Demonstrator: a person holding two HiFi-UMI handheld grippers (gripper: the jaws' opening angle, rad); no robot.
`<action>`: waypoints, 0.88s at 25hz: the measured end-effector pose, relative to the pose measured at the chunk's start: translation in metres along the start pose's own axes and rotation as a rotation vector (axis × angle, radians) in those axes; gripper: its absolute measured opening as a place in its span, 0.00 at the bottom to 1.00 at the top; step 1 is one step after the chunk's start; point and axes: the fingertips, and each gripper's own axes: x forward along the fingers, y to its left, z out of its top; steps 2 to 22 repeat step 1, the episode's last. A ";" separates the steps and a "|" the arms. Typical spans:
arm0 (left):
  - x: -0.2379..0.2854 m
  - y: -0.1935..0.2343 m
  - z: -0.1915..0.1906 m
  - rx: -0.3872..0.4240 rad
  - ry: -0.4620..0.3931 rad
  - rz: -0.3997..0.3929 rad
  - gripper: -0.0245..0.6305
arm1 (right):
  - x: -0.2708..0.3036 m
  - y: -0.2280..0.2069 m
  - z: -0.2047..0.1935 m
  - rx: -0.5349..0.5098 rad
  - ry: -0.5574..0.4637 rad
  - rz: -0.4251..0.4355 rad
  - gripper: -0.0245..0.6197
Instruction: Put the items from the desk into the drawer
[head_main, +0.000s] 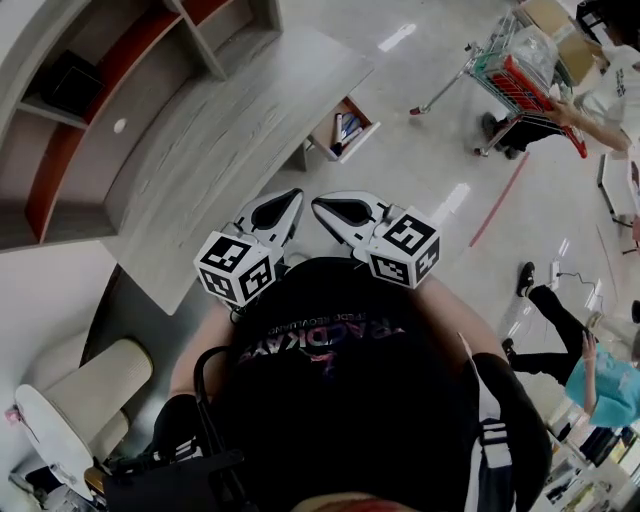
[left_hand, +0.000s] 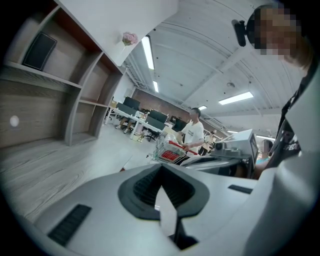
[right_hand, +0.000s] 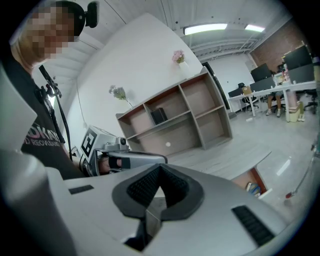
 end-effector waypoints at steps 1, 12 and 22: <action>0.000 -0.001 0.000 0.001 0.001 -0.001 0.05 | -0.001 0.000 0.000 -0.001 -0.001 -0.001 0.06; 0.000 -0.001 0.000 0.001 0.001 -0.001 0.05 | -0.001 0.000 0.000 -0.001 -0.001 -0.001 0.06; 0.000 -0.001 0.000 0.001 0.001 -0.001 0.05 | -0.001 0.000 0.000 -0.001 -0.001 -0.001 0.06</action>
